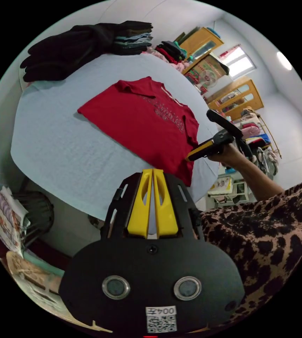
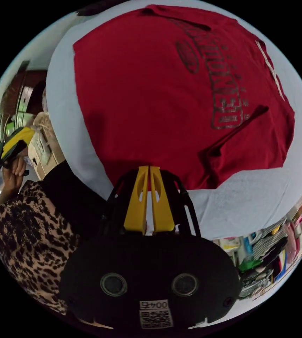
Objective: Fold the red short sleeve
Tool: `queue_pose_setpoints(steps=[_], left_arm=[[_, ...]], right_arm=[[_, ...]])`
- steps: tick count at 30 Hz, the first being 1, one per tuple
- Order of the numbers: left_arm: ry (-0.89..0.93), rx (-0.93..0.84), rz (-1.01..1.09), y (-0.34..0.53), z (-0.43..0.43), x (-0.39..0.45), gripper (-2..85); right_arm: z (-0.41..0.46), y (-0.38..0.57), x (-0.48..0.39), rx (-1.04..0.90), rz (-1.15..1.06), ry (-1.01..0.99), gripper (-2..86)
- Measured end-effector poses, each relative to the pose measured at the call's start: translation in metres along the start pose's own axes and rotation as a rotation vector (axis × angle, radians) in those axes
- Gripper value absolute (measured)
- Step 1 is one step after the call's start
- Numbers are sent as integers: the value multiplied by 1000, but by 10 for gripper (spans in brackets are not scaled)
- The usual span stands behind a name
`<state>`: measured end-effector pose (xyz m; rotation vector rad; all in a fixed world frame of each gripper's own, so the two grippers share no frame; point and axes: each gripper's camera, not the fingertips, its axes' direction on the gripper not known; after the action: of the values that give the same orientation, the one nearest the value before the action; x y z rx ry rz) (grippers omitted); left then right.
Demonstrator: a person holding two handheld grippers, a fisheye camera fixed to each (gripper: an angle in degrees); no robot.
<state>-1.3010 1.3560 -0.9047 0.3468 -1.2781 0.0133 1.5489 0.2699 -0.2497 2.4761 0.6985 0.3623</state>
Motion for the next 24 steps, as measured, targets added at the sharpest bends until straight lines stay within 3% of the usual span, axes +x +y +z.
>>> queue_pose_setpoints(steps=[7,15,24], left_arm=[[24,4,140,20,-54,-93,2],[82,-49,127,27,-65,-175,1],[53,-81,99,0,-79,-191,1]], right_arm=[[-21,-1,9,-46,92,-78,-8],[-43,10,-21,-68,126,54,-8],[-62,58,-29,44,166,68,-7]])
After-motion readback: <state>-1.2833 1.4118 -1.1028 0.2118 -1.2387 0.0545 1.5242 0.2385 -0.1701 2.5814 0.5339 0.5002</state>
